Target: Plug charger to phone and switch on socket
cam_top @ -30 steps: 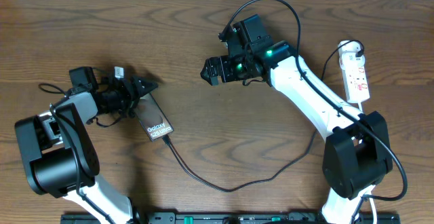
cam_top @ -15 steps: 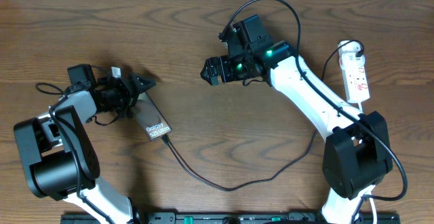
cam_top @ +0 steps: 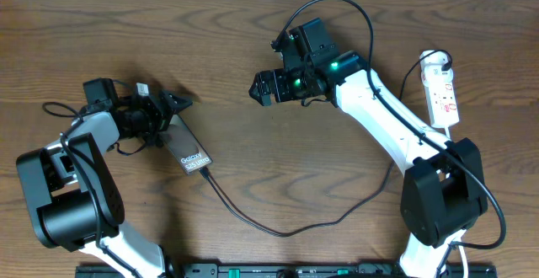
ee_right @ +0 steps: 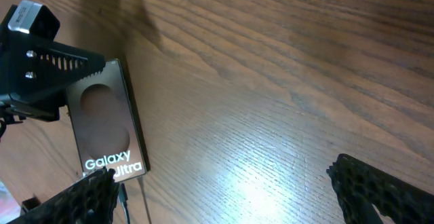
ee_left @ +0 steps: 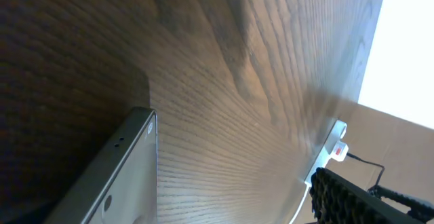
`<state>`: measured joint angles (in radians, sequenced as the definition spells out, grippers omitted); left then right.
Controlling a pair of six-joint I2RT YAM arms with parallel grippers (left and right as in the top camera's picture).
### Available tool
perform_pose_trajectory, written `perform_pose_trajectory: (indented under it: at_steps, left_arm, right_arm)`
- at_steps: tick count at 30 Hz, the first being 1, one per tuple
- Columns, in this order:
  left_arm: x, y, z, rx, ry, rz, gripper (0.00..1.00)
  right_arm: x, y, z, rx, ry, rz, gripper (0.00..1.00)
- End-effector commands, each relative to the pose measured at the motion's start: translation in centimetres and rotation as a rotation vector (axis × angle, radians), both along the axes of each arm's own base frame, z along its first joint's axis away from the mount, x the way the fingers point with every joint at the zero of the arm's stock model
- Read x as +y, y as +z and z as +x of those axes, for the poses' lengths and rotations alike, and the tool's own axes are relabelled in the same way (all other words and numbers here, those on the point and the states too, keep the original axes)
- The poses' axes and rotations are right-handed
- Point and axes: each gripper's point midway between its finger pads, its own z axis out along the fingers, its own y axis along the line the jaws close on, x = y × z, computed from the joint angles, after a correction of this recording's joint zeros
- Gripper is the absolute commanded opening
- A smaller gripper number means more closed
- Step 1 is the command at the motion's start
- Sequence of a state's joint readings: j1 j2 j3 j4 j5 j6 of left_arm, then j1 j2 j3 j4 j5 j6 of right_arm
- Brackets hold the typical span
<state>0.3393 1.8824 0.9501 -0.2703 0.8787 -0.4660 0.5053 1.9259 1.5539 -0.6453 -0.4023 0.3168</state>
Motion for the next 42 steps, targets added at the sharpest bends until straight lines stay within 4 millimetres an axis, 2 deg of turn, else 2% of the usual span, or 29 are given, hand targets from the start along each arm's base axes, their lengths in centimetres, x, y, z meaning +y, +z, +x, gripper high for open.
perform_pose_trajectory:
  at_steps: [1, 11, 14, 20, 32, 36, 42]
  left_arm:
    - [4.1, -9.0, -6.7, 0.372, 0.099, 0.286, 0.89]
    - [4.3, -9.2, -7.2, 0.401, 0.107, 0.302, 0.89]
    - [5.0, -9.6, -8.0, 0.455, 0.142, 0.339, 0.89]
    - [4.9, -9.5, -7.9, 0.452, 0.141, 0.334, 0.89]
    - [4.8, -9.5, -8.0, 0.456, 0.139, 0.329, 0.90]
    - [4.8, -9.6, -8.4, 0.481, 0.149, 0.329, 0.89]
    - [5.3, -9.8, -9.2, 0.531, 0.178, 0.357, 0.89]
  right_arm:
    - [0.3, 0.9, 0.1, -0.034, 0.018, 0.002, 0.99]
    - [0.3, 0.9, 0.1, -0.034, 0.018, 0.002, 0.99]
    - [0.4, 0.9, 0.1, -0.034, 0.019, 0.002, 0.99]
    - [0.6, 1.0, -0.2, -0.025, 0.031, 0.016, 0.99]
    - [5.9, 2.2, -5.3, -0.028, 0.303, 0.126, 0.99]
    - [8.0, 2.7, -7.8, -0.033, 0.418, 0.166, 0.99]
    - [9.7, 2.7, -9.9, -0.058, 0.502, 0.166, 0.99]
